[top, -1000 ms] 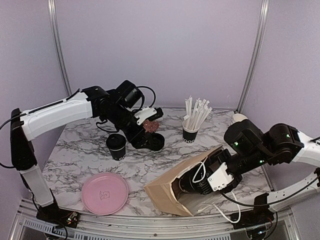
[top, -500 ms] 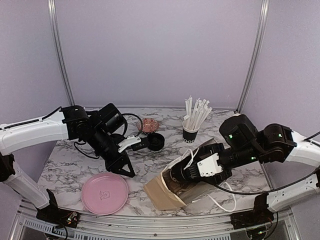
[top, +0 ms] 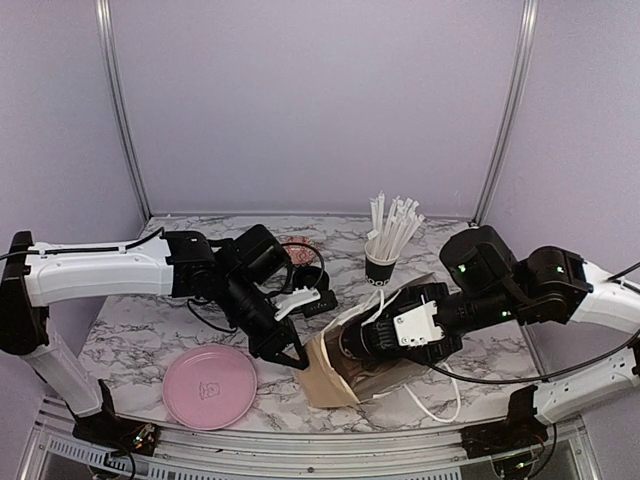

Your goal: Pack the takeout coffee

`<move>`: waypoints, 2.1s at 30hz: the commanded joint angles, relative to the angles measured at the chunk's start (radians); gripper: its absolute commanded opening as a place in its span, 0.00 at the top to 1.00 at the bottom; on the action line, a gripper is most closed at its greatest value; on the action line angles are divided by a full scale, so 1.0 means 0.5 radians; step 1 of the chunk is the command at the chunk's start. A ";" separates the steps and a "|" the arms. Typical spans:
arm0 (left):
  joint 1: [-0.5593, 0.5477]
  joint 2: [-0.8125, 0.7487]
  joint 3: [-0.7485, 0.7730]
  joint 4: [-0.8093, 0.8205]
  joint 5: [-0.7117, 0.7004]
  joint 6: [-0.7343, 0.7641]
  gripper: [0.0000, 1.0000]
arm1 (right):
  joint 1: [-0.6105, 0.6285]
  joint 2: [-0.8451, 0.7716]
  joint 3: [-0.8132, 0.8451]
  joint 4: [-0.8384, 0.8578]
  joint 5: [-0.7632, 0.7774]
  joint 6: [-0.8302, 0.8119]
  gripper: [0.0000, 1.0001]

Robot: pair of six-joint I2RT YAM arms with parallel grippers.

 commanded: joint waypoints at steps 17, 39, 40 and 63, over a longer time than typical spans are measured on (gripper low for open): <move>0.375 0.147 0.355 -0.155 -0.310 0.212 0.58 | 0.062 -0.099 0.035 -0.508 0.095 -0.101 0.68; 0.384 0.984 1.090 -0.013 -0.170 0.297 0.42 | 0.136 -0.114 -0.212 -0.231 0.425 -0.204 0.72; 0.384 1.000 1.089 -0.008 -0.158 0.294 0.41 | 0.136 -0.120 -0.222 -0.204 0.432 -0.210 0.72; 0.369 1.185 1.128 0.039 0.014 0.275 0.40 | 0.053 -0.084 -0.399 0.245 0.582 -0.268 0.72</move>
